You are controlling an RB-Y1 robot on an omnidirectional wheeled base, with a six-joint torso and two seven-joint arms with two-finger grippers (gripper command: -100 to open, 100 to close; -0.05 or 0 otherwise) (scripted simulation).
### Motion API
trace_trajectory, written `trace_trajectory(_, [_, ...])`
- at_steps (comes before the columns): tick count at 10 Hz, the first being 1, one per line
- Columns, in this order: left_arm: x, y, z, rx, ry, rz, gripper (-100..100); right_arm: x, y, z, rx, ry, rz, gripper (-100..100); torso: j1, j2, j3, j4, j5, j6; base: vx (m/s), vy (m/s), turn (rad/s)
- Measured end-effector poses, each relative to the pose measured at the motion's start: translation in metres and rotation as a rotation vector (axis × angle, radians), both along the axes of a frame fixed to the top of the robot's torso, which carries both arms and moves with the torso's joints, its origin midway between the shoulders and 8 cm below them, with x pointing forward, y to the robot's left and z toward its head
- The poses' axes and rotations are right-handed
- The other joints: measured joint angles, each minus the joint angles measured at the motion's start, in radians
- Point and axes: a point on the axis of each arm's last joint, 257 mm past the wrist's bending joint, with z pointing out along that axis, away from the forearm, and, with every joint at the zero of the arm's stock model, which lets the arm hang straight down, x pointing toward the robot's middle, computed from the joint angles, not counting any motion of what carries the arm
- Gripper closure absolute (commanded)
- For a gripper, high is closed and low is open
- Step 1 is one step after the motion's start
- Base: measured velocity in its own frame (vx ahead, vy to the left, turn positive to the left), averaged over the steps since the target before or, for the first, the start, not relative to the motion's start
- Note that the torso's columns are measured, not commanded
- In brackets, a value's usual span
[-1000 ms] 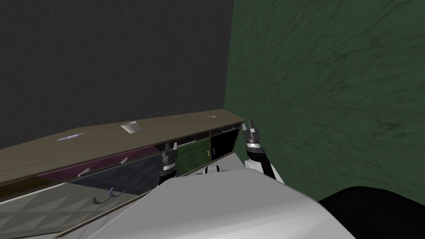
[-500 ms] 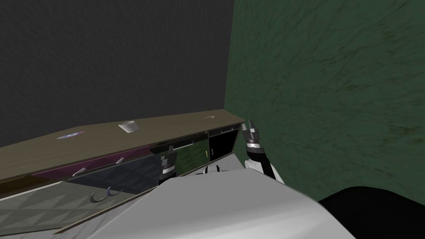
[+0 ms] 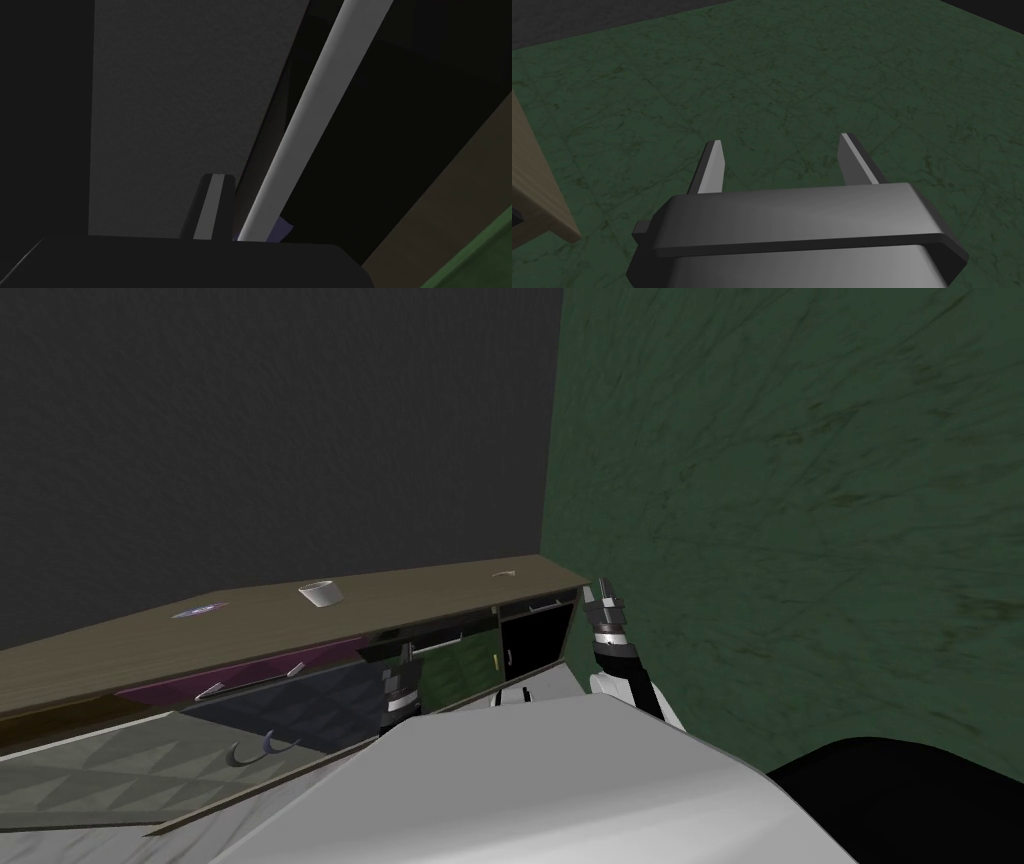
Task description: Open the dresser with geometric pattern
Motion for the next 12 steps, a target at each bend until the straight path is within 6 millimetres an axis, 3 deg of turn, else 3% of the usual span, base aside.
trace_trajectory(2, [-0.003,-0.003,0.001,-0.004,0.008,0.000,-100,0.000,0.000,0.000,0.000,0.000,0.000,0,0.001,0.001,0.000,0.003,-0.002,-0.001,-0.001,-0.013,-0.059])
trace_trajectory(5, [0.000,-0.015,-0.015,-0.021,0.041,-0.024,-100,0.000,0.000,0.000,0.000,0.000,0.000,0,0.013,0.020,0.006,0.016,-0.013,-0.019,0.018,-0.047,-0.015])
trace_trajectory(10, [-0.010,-0.009,-0.042,-0.051,0.067,-0.011,-100,0.000,0.000,0.000,0.000,0.000,0.000,0,0.013,0.027,0.010,0.021,-0.017,-0.022,0.028,-0.085,0.020])
trace_trajectory(12, [-0.002,-0.008,-0.040,-0.050,0.063,-0.013,-100,0.000,0.000,0.000,0.000,0.000,0.000,0,0.016,0.028,0.010,0.021,-0.016,-0.022,-0.016,-0.020,0.017])
